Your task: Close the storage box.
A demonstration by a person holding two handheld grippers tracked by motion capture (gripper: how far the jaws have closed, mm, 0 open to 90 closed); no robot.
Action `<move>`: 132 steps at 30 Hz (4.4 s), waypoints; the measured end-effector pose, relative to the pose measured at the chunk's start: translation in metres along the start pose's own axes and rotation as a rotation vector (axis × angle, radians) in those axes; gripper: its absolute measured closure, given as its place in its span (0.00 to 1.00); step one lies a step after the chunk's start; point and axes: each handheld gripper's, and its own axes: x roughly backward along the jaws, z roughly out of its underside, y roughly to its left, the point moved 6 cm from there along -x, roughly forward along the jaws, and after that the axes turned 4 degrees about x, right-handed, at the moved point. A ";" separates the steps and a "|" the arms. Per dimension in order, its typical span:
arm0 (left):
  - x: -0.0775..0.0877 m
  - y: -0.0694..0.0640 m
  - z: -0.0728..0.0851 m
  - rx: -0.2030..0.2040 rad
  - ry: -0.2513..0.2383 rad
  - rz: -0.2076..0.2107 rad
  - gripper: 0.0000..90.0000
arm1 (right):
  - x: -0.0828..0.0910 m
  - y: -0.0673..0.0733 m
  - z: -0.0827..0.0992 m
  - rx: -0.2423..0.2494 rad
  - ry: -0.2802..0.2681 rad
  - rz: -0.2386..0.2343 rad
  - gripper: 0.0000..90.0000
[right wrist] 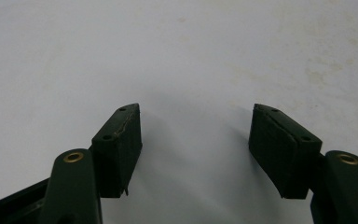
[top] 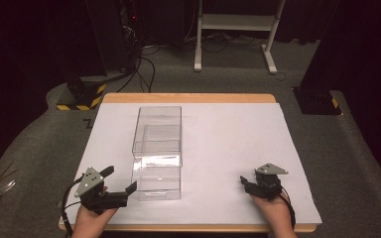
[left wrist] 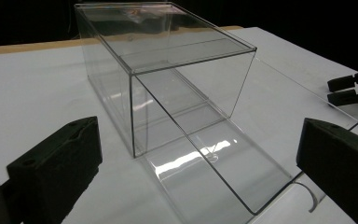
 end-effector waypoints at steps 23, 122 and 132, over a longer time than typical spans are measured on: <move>-0.013 -0.003 0.027 -0.018 0.122 0.017 0.00 | 0.000 -0.001 0.000 -0.012 -0.004 -0.011 0.38; -0.082 0.018 0.031 0.008 0.126 -0.082 0.01 | 0.000 -0.001 0.000 -0.005 -0.002 -0.007 0.38; -0.093 0.022 0.029 0.018 0.116 -0.095 0.00 | 0.000 -0.001 0.000 -0.006 -0.003 -0.010 0.38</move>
